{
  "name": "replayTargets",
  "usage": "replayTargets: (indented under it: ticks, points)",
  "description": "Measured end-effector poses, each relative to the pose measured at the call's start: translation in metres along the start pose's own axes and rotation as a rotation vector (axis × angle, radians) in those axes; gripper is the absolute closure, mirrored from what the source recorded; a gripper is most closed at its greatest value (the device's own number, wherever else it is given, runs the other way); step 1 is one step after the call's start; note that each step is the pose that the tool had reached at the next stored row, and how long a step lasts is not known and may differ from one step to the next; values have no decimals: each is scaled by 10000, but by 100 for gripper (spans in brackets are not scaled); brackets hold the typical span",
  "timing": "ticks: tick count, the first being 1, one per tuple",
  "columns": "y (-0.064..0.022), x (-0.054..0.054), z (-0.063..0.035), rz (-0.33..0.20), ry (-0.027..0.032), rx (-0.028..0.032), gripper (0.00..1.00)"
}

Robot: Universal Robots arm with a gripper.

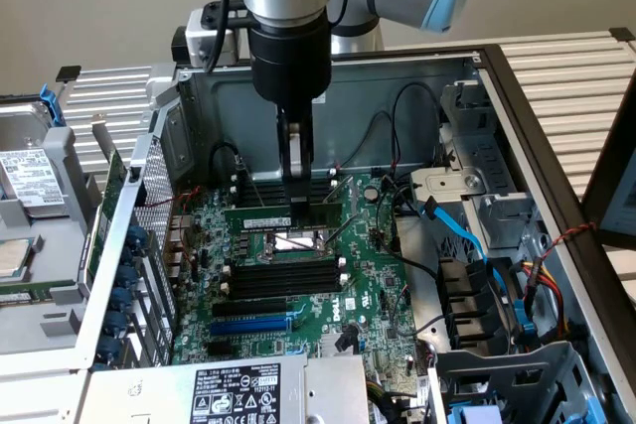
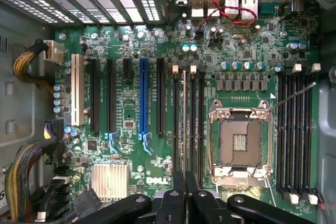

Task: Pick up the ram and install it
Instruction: 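Insert the ram into the slot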

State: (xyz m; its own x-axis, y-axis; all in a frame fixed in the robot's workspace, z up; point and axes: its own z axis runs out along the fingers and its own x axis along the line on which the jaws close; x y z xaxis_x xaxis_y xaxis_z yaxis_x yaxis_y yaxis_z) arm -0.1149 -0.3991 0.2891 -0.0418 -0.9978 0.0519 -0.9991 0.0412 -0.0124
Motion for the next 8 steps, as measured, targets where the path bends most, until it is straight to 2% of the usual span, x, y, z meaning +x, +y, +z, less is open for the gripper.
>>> replayTargets:
  ticks: [1, 2, 5, 8]
  points:
    - [0, 0, 7, 1, -46, -1, 88]
    - [1, 1, 11, 2, -61, 0, 88]
    - [0, 1, 14, 2, -61, 0, 88]
    - [0, 0, 44, 0, -10, 1, 88]
